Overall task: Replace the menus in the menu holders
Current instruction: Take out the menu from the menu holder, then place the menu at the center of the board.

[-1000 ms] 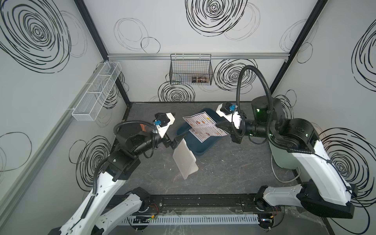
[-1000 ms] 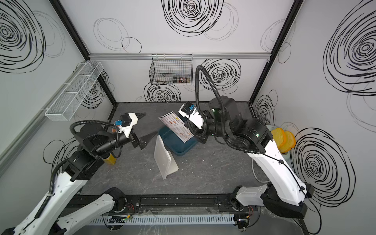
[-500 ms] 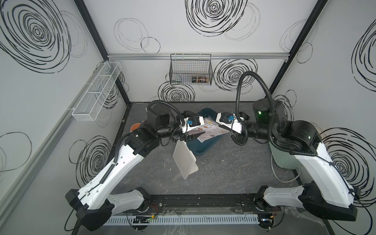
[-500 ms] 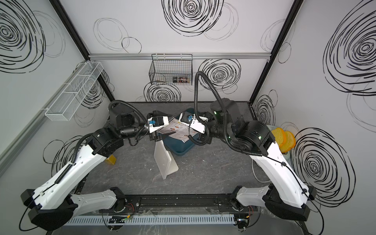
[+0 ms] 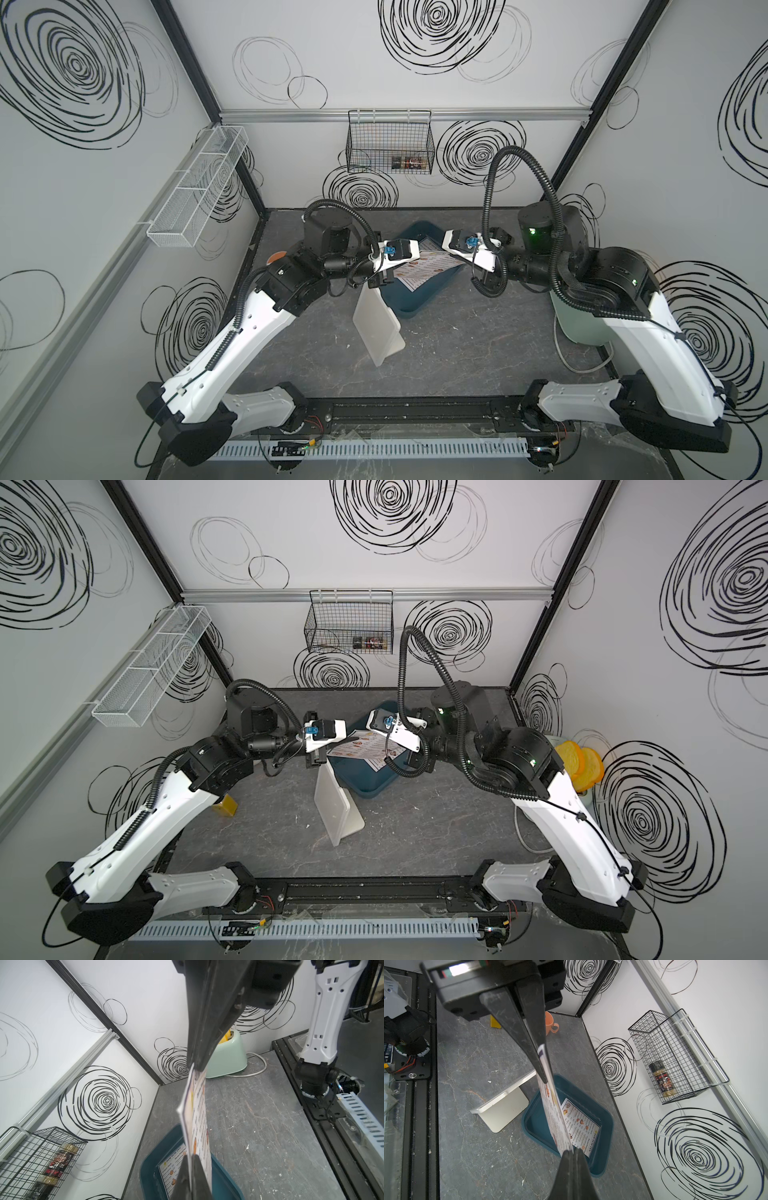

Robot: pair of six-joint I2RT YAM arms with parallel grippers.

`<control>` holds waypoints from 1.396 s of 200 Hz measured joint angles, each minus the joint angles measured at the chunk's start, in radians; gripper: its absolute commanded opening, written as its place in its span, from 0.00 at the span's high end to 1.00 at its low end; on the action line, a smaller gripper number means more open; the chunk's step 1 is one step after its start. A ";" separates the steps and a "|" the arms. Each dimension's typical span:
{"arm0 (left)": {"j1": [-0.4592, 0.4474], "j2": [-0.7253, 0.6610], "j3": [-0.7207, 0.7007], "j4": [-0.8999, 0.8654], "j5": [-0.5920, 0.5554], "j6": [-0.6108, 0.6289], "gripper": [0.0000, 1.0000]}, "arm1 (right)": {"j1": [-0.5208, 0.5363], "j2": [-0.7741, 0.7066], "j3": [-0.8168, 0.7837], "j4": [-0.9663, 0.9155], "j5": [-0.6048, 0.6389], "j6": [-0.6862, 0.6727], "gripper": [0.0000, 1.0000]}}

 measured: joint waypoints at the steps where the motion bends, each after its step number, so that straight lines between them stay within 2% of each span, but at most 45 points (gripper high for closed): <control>1: 0.000 0.000 0.000 0.002 0.000 -0.004 1.00 | 0.000 -0.001 0.000 0.000 0.001 0.003 0.48; 6: -0.004 -0.002 -0.003 0.019 0.000 -0.019 1.00 | 0.001 -0.008 -0.003 0.005 0.010 0.006 0.32; 11: -0.009 -0.004 -0.011 0.042 -0.002 -0.043 1.00 | 0.002 -0.018 -0.006 0.012 0.024 0.016 0.23; 18: -0.017 -0.010 -0.025 0.077 -0.004 -0.078 1.00 | 0.002 -0.036 -0.014 0.027 0.044 0.037 0.16; 26: -0.039 -0.021 -0.051 0.129 -0.011 -0.142 1.00 | 0.002 -0.062 -0.023 0.052 0.074 0.062 0.13; 47: -0.132 -0.049 -0.146 0.288 -0.051 -0.336 1.00 | 0.003 -0.137 -0.027 0.119 0.185 0.148 0.11; 73: -0.306 -0.052 -0.286 0.513 -0.156 -0.641 1.00 | 0.003 -0.203 0.016 0.173 0.353 0.267 0.11; 97: -0.481 0.035 -0.341 0.666 -0.274 -0.884 1.00 | 0.003 -0.245 0.073 0.195 0.475 0.346 0.12; 116: -0.582 0.142 -0.346 0.786 -0.344 -1.038 1.00 | 0.003 -0.265 0.111 0.195 0.526 0.394 0.12; 133: -0.633 0.234 -0.350 0.900 -0.387 -1.172 1.00 | 0.002 -0.268 0.126 0.190 0.547 0.430 0.12; 161: -0.635 0.385 -0.351 1.038 -0.431 -1.356 1.00 | 0.002 -0.268 0.080 0.183 0.555 0.494 0.12; 185: -0.604 0.513 -0.337 1.063 -0.451 -1.439 1.00 | 0.002 -0.284 -0.043 0.192 0.545 0.556 0.12; 212: -0.565 0.673 -0.257 1.021 -0.474 -1.447 1.00 | 0.002 -0.312 -0.185 0.198 0.518 0.639 0.12; 243: -0.542 0.815 -0.168 0.949 -0.504 -1.407 1.00 | 0.002 -0.327 -0.282 0.206 0.490 0.723 0.12; 279: -0.541 0.904 -0.127 0.874 -0.537 -1.335 1.00 | 0.002 -0.337 -0.314 0.213 0.474 0.778 0.12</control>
